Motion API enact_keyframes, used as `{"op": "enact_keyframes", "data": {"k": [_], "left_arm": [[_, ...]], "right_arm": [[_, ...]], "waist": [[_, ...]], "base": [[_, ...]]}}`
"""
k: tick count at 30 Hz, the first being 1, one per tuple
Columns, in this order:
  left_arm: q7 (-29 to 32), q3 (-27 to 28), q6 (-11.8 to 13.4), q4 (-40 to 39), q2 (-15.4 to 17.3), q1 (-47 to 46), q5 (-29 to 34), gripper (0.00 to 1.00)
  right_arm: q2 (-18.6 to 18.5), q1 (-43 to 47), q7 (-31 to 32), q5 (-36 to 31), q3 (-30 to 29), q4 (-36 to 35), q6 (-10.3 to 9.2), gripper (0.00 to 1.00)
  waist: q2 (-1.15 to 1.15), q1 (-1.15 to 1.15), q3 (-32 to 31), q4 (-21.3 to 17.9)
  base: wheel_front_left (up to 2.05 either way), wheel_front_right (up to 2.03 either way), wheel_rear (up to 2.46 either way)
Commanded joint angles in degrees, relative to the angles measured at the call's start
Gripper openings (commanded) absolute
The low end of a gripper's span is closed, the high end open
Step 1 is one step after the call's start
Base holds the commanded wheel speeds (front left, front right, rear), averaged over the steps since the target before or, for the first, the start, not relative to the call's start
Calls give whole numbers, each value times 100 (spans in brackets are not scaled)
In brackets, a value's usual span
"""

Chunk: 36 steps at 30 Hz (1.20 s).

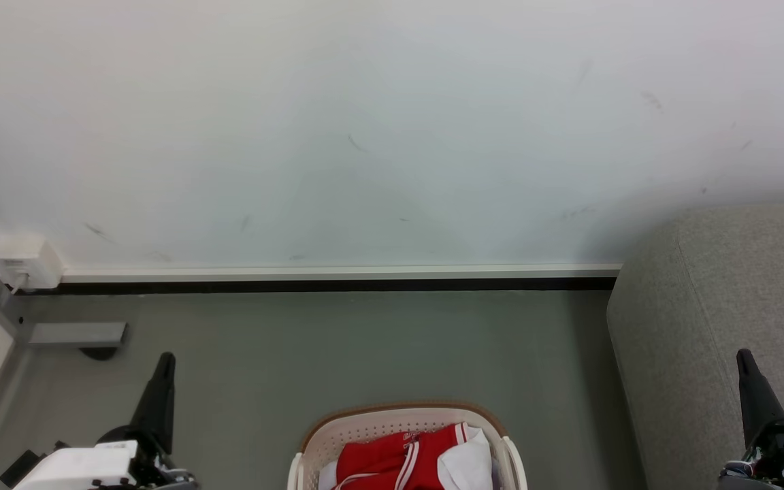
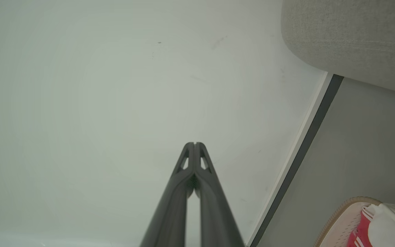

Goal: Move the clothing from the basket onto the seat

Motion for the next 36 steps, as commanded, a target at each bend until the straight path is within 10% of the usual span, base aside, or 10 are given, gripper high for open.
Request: {"op": "enact_keyframes", "data": {"k": [1,31,32,36], "left_arm": [[14,7,-26,-17,14,-26,-82,0],[14,7,-26,-17,14,-26,-82,0],[-2,-1,2,21,-3,8,4,100],[-48,-42,2,150,-37,118,30,100]], "right_arm": [[-30,-12,-22,70,2,-23,-13,0],[-31,-12,-19,71,2,-23,-13,0],[10,7,-5,-3,4,20,0,100],[127,123,-19,-44,36,109,0,100]], "waist": [[0,0,0,0],[0,0,0,0],[0,0,0,0],[0,0,2,0]], "base": [[0,0,0],[0,0,0],[0,0,0],[0,0,0]]}}
